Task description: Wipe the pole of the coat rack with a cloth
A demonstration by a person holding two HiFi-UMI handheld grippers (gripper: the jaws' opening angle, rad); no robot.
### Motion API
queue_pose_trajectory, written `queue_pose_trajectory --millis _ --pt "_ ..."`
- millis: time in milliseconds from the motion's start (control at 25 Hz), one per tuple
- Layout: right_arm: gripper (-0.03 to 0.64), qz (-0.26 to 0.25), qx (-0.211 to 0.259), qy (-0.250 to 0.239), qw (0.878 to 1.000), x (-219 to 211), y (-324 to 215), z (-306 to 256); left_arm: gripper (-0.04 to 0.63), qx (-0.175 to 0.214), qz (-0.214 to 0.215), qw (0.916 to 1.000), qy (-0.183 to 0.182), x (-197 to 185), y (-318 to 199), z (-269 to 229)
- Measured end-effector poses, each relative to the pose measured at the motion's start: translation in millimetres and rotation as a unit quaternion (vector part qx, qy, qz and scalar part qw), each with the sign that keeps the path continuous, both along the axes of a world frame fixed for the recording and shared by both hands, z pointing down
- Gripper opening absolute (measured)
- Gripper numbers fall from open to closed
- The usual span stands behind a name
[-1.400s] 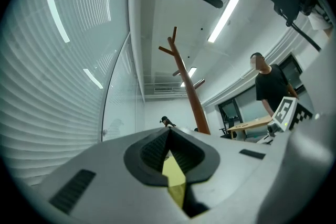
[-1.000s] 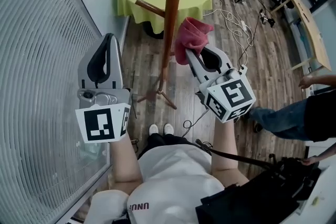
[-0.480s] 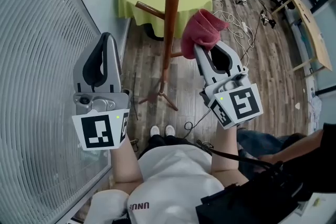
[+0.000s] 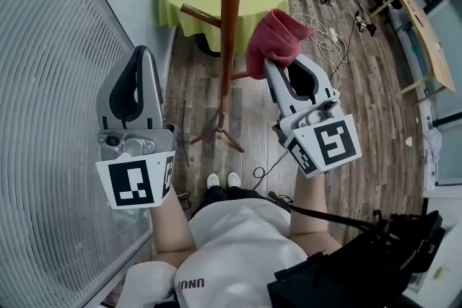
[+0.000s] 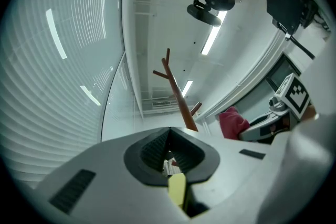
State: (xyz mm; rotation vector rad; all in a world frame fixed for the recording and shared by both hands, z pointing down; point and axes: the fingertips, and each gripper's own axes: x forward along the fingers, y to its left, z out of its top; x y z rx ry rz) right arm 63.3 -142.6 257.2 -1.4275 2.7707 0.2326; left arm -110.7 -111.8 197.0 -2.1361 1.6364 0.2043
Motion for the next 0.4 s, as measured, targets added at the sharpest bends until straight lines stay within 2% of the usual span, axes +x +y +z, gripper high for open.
queue_pose_trajectory --millis 400 --pt "0.074 0.003 0.013 0.008 1.000 2.9 -2.5 -11.3 0.013 0.003 0.004 1.0000 -0.007 6.3 -4.0 -9.2"
